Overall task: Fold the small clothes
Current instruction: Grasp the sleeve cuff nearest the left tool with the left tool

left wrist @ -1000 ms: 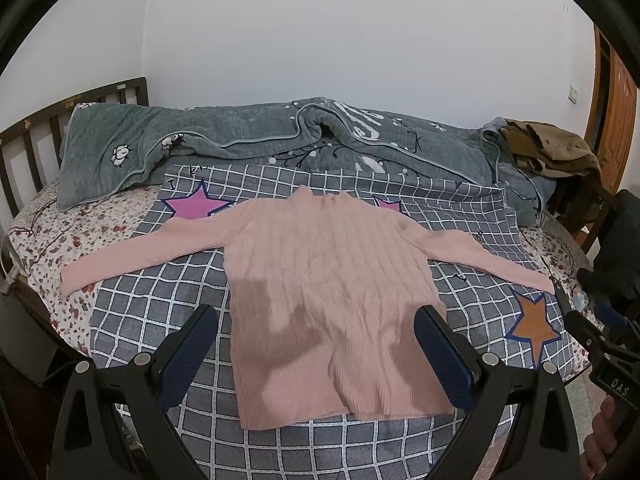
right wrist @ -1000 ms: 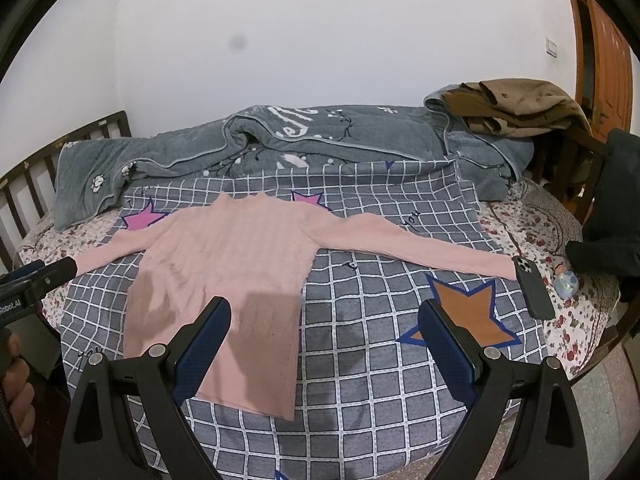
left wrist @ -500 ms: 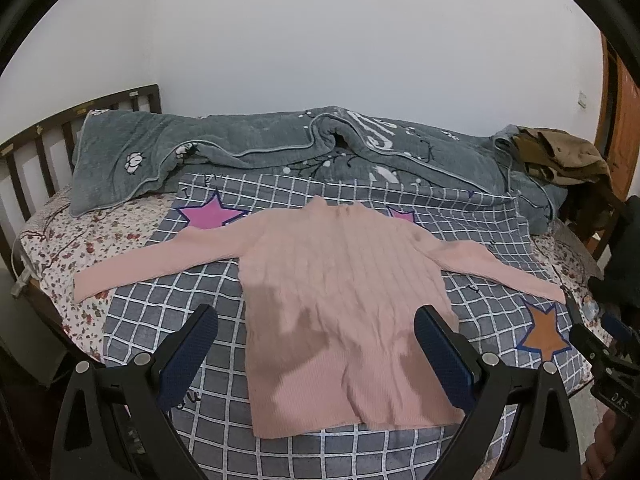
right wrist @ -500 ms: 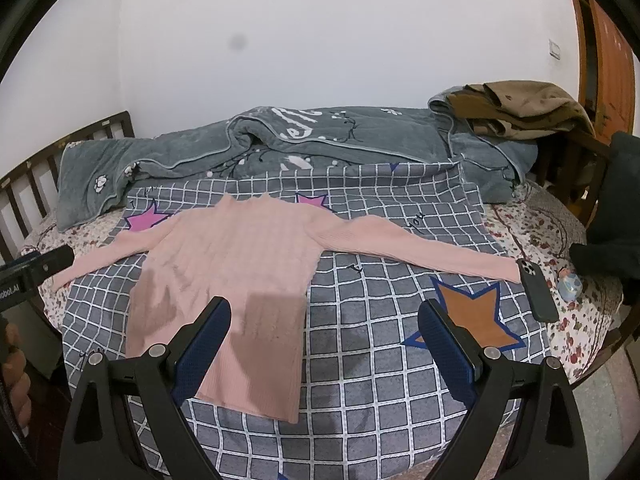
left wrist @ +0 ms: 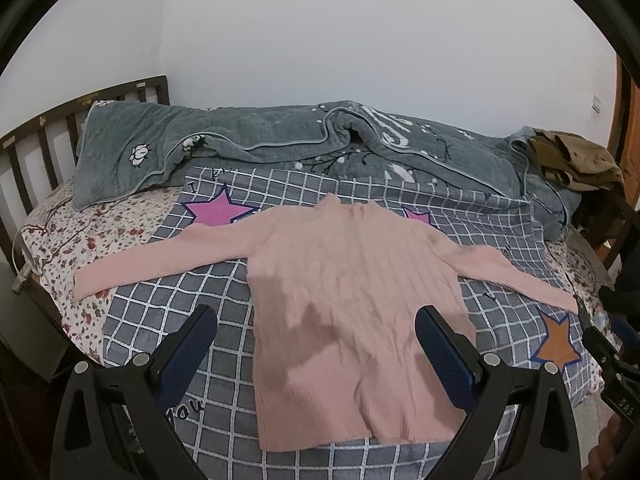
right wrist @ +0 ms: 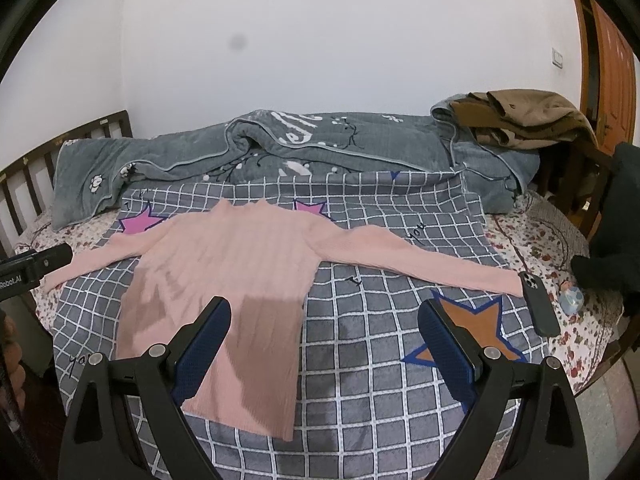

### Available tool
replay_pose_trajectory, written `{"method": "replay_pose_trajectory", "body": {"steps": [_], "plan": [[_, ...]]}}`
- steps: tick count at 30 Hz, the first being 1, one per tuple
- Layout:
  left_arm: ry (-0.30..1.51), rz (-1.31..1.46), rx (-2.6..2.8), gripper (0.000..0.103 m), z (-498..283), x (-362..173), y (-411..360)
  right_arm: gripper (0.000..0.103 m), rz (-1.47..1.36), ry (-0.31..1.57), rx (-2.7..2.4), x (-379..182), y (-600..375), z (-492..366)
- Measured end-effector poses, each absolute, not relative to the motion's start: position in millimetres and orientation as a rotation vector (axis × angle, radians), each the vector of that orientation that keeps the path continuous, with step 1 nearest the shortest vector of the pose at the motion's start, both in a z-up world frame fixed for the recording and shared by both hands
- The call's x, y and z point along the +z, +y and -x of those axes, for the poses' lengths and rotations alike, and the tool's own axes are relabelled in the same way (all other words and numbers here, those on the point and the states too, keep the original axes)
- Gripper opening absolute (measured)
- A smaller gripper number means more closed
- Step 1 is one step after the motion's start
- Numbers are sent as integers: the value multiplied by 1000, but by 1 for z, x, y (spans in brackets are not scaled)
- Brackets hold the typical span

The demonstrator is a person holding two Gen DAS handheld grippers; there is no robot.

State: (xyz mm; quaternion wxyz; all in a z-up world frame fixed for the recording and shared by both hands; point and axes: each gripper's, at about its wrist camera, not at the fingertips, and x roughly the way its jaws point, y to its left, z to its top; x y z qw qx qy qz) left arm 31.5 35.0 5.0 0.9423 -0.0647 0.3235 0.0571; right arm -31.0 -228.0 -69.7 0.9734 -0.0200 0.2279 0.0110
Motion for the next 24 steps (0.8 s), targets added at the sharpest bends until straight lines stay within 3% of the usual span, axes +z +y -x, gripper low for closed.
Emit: {"method": "replay_pose_trajectory", "body": {"steps": [10, 13, 16, 24], "plan": [[719, 299, 218, 100, -80, -57, 103, 93, 50, 481, 66, -92, -215, -16], [733, 393, 263, 98, -94, -82, 139, 93, 26, 532, 111, -102, -211, -37], [764, 460, 316, 89, -107, -103, 174, 90, 26, 539, 131, -109, -204, -53], [772, 555, 413, 89, -132, -134, 257, 87, 68, 534, 168, -123, -177, -90]]}}
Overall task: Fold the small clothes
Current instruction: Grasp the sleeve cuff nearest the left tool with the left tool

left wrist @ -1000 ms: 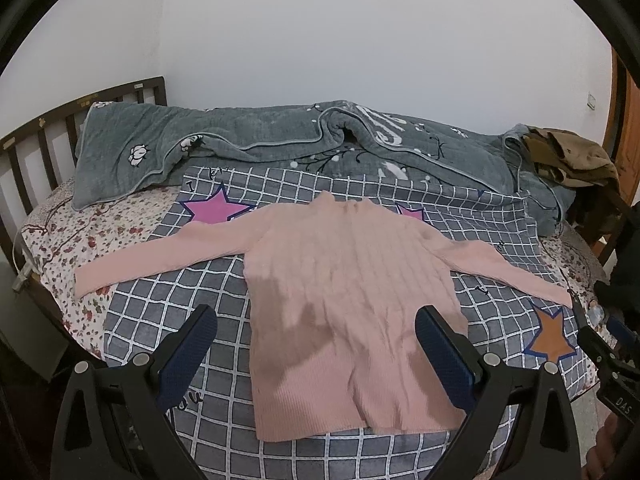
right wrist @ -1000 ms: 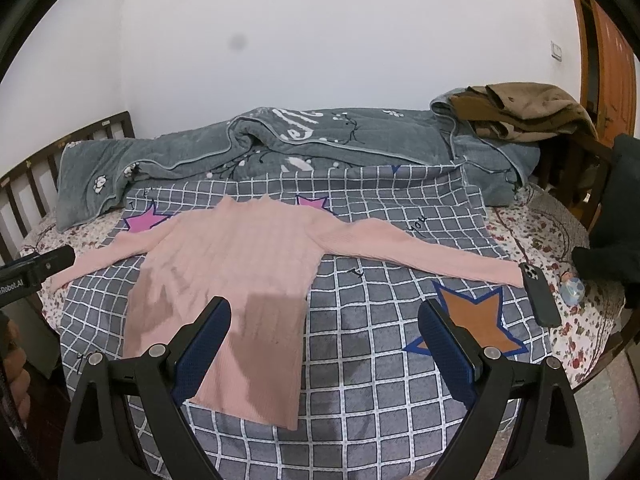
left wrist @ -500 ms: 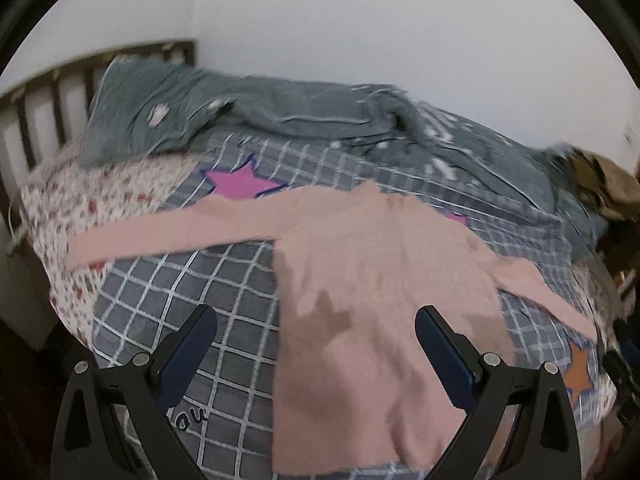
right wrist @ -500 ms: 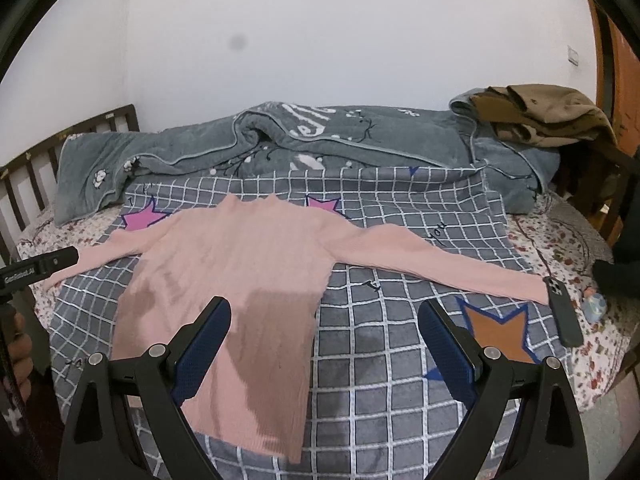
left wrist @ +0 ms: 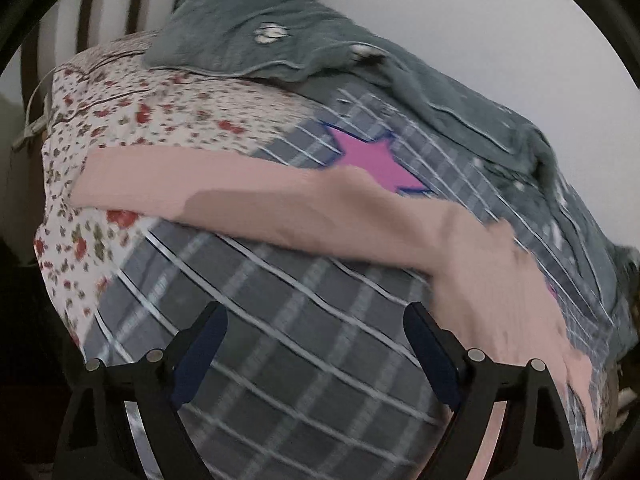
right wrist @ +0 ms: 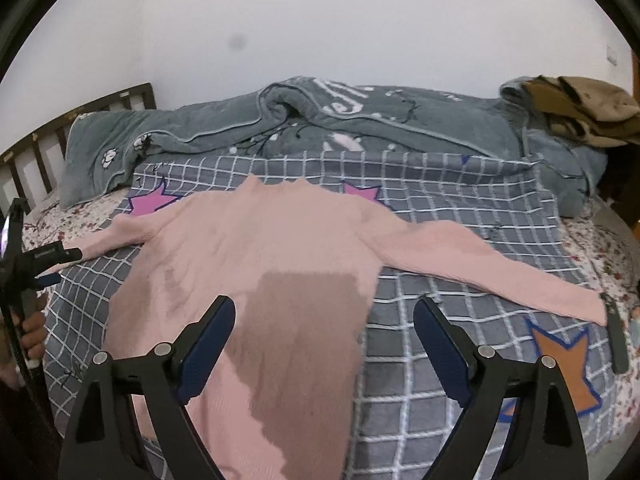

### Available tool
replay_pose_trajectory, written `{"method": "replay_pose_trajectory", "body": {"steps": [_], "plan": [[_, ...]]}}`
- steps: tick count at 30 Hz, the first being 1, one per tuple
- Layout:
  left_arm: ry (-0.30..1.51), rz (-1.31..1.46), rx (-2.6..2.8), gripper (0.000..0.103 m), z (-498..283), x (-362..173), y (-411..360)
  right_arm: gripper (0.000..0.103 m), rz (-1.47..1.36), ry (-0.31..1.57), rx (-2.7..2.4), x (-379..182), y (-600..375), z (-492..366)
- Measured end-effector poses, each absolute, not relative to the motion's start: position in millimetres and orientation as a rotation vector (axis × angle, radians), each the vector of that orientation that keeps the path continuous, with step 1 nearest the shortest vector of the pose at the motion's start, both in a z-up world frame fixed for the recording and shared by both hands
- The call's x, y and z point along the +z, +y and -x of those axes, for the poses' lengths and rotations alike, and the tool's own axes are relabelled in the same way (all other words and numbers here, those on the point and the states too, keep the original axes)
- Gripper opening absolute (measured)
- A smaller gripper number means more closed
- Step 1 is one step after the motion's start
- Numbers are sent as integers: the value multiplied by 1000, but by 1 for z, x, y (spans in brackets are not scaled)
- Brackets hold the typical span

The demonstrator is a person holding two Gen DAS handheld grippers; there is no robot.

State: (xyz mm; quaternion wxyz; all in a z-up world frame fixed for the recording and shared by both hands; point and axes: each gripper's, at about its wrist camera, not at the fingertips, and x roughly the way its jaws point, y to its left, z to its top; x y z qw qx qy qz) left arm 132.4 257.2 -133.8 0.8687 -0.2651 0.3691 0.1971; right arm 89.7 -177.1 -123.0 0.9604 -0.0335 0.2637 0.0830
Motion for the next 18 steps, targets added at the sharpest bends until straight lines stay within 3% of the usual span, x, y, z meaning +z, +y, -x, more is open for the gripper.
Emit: {"method": "replay_pose_trajectory", "body": {"steps": [7, 11, 16, 18], "plan": [[792, 646, 490, 88, -152, -154, 319, 83, 64, 567, 178, -142, -165, -117], [797, 708, 545, 75, -157, -168, 346, 83, 30, 604, 174, -153, -166, -137], [752, 723, 639, 66, -157, -169, 372, 83, 5, 626, 159, -160, -173, -154], [765, 721, 683, 48, -161, -169, 381, 83, 2, 626, 156, -160, -176, -159]]}}
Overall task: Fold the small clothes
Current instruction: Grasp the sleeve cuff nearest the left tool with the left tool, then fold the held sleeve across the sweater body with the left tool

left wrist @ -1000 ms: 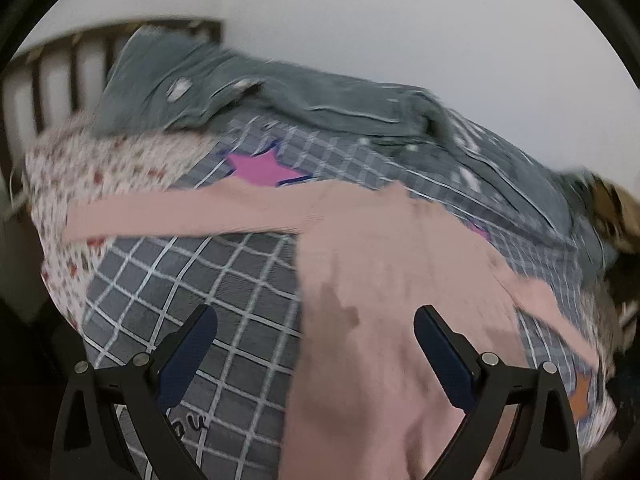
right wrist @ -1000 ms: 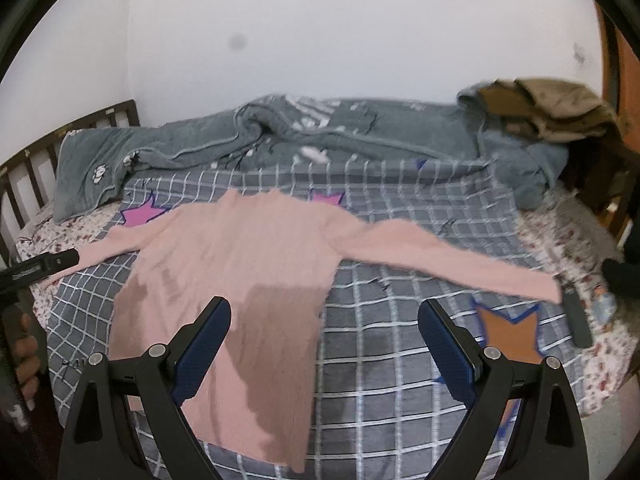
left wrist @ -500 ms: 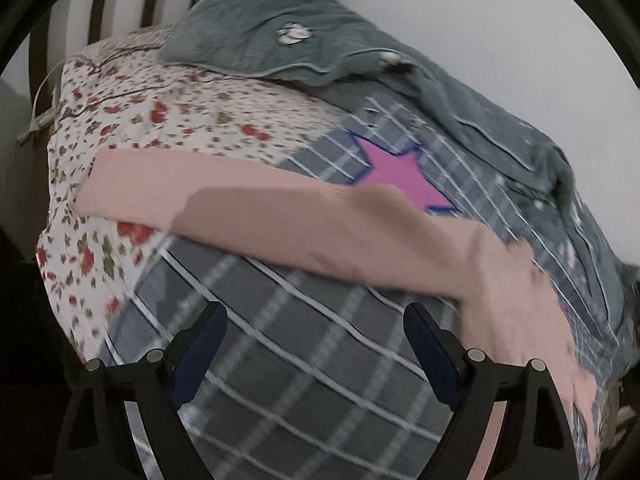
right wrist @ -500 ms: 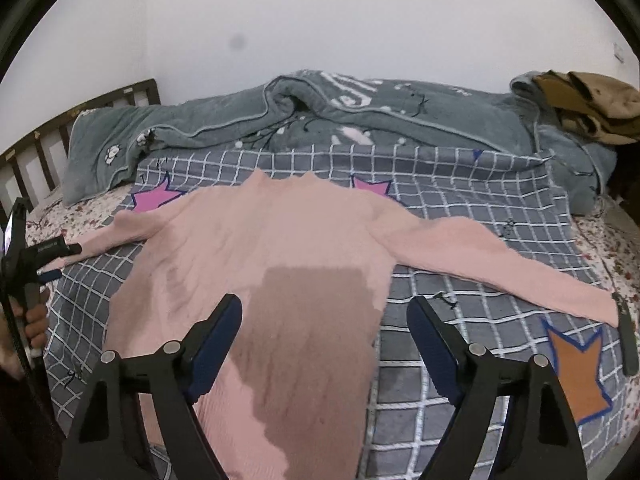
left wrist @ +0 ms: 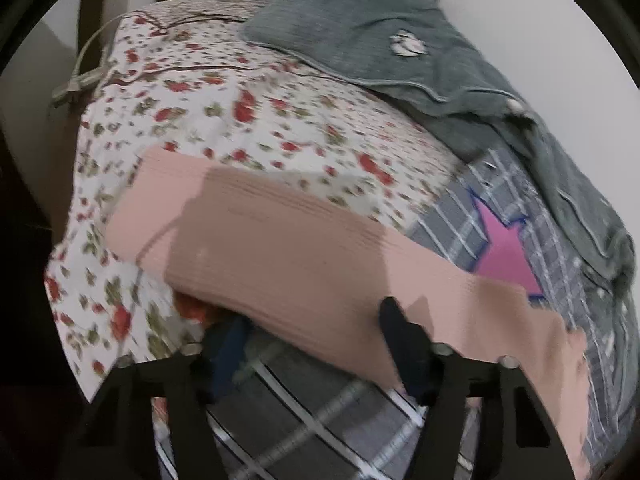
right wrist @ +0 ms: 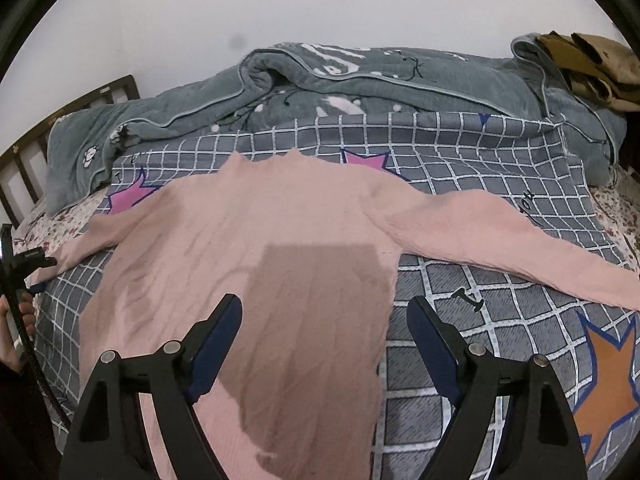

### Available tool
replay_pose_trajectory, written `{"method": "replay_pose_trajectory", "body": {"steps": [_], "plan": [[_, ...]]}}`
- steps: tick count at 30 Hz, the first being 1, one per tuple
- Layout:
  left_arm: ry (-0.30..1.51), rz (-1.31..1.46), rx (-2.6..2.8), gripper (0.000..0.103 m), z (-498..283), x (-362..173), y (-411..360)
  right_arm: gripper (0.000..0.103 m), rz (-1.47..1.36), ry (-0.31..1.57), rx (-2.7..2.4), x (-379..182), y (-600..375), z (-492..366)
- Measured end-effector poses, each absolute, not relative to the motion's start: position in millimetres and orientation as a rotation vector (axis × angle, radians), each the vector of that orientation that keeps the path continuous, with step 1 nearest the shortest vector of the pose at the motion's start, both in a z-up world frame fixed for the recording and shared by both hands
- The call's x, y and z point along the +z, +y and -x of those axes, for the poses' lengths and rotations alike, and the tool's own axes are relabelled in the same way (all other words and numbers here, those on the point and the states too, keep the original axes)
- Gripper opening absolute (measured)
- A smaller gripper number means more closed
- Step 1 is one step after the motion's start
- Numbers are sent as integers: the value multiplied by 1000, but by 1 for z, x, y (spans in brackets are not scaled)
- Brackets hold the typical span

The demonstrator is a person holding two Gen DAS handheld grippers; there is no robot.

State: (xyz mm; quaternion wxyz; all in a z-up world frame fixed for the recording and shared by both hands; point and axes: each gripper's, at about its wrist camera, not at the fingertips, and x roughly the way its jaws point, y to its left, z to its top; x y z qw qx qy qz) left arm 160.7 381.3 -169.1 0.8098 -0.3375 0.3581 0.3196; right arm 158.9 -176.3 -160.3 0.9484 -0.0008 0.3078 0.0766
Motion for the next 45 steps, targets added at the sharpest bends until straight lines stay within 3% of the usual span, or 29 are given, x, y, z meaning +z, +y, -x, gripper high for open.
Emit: {"method": "replay_pose_trajectory", "body": {"steps": [1, 2, 3, 11, 18, 23, 28, 33, 37, 38, 39, 40, 45], "plan": [[774, 705, 708, 40, -163, -168, 384, 83, 0, 627, 154, -161, -178, -161], [780, 679, 723, 20, -166, -165, 385, 83, -4, 625, 152, -161, -180, -162], [792, 639, 732, 9, -170, -160, 384, 83, -8, 625, 153, -161, -182, -163], [740, 431, 669, 7, -201, -88, 326, 83, -30, 596, 161, -159, -209, -167], [680, 249, 399, 7, -264, -21, 189, 83, 2, 529, 158, -150, -237, -157], [685, 116, 159, 7, -302, -12, 62, 83, -23, 505, 159, -143, -264, -143], [798, 1, -66, 7, -324, -55, -63, 83, -46, 518, 131, -148, -291, -135], [974, -68, -155, 15, -332, -118, -124, 83, -32, 549, 98, -160, -311, -132], [952, -49, -142, 28, -322, -116, -115, 83, -35, 563, 101, -167, -318, -135], [939, -29, -134, 45, -321, -113, -107, 83, -39, 567, 105, -168, -318, -137], [919, -3, -121, 70, -323, -108, -95, 83, -43, 570, 110, -170, -317, -139], [879, 26, -102, 78, -322, -103, -81, 83, -45, 574, 115, -171, -315, -142], [775, 75, 19, 81, -315, -82, -4, 83, -37, 569, 146, -172, -299, -150]]}}
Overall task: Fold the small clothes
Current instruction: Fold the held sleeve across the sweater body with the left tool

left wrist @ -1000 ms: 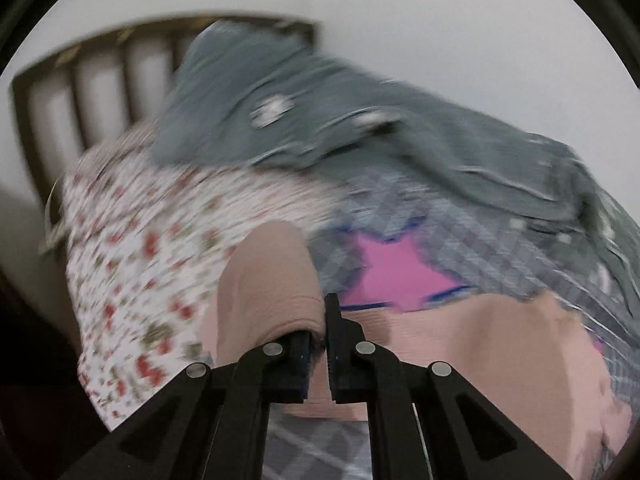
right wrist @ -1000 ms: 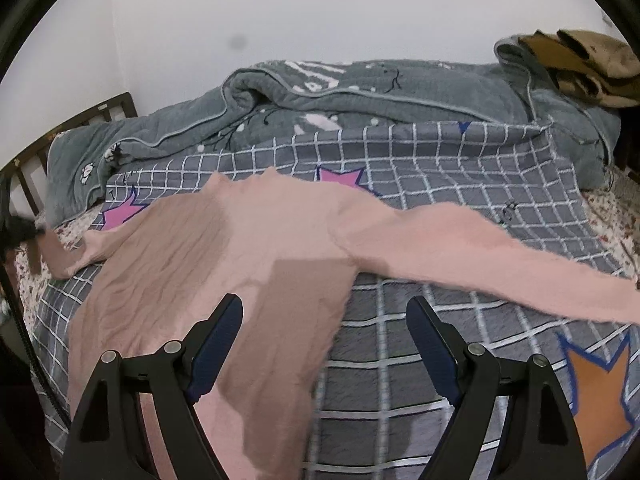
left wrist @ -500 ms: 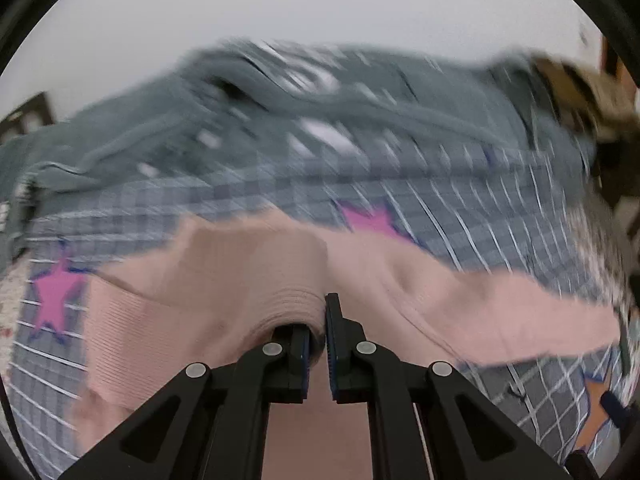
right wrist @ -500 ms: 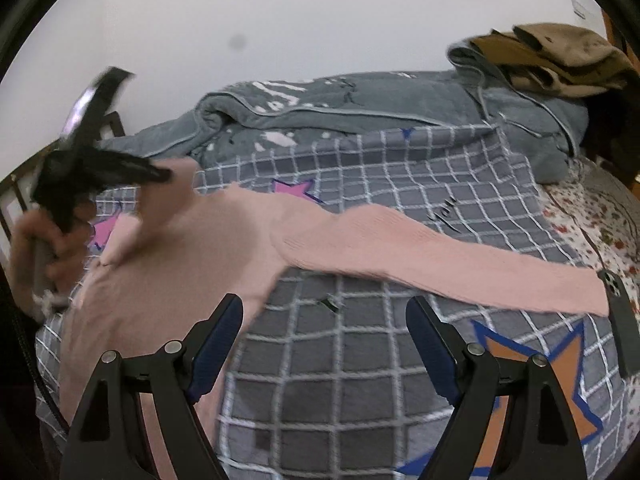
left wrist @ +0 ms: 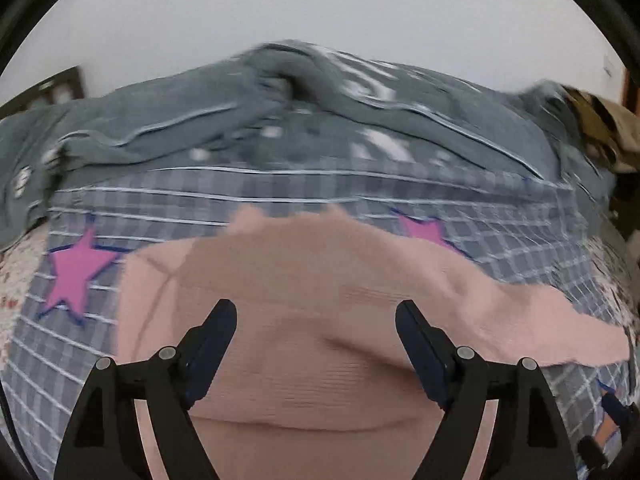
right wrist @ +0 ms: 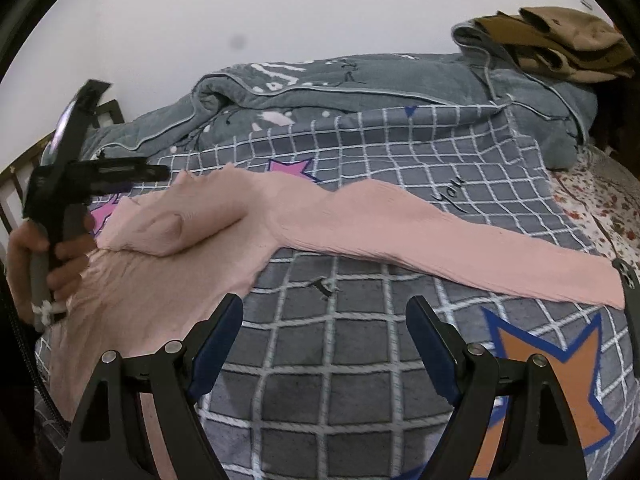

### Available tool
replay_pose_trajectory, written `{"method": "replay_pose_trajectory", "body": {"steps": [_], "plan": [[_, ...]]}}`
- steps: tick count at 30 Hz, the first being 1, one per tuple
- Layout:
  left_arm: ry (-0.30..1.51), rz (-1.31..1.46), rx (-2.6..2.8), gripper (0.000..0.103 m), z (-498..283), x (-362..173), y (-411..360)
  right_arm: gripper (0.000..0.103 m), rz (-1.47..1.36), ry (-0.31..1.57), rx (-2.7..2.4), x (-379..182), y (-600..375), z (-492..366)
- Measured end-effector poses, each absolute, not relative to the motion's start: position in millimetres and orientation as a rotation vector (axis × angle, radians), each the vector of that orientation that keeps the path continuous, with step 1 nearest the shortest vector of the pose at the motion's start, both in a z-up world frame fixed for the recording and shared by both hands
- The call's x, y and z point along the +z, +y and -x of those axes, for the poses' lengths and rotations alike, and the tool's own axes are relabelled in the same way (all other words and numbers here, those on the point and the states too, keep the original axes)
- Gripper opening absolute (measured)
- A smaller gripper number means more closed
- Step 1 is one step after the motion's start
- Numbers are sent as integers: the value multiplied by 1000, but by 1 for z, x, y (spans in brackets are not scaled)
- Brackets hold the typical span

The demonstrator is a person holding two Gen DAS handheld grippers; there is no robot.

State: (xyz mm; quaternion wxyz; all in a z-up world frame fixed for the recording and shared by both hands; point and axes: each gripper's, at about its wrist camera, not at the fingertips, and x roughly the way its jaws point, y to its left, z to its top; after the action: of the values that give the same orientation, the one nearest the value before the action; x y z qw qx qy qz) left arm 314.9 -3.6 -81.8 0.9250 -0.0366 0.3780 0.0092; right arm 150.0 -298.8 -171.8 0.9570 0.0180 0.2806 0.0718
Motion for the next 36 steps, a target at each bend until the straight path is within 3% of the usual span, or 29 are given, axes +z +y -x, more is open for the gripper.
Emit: {"method": "replay_pose_trajectory", "body": {"steps": [11, 13, 14, 17, 20, 22, 25, 33, 36], "plan": [[882, 209, 236, 79, -318, -122, 149, 83, -6, 566, 171, -164, -253, -177], [903, 217, 237, 73, -324, -135, 158, 83, 9, 570, 171, -162, -241, -186], [914, 230, 225, 66, -329, -140, 162, 82, 14, 571, 175, -162, -236, -189], [955, 289, 148, 57, -342, -156, 163, 79, 45, 571, 188, -159, -214, -202], [951, 230, 108, 15, -348, -160, 150, 79, 68, 574, 200, -156, -194, -215], [870, 227, 170, 15, -340, -152, 160, 79, 85, 571, 214, -155, -179, -222], [895, 345, 114, 15, -338, -162, 179, 79, 122, 561, 233, -153, -154, -233], [841, 346, 91, 24, -329, -170, 178, 79, 263, 600, 238, -168, -89, -280], [835, 336, 82, 24, -328, -170, 179, 70, 296, 667, 212, -179, -80, -302]]}}
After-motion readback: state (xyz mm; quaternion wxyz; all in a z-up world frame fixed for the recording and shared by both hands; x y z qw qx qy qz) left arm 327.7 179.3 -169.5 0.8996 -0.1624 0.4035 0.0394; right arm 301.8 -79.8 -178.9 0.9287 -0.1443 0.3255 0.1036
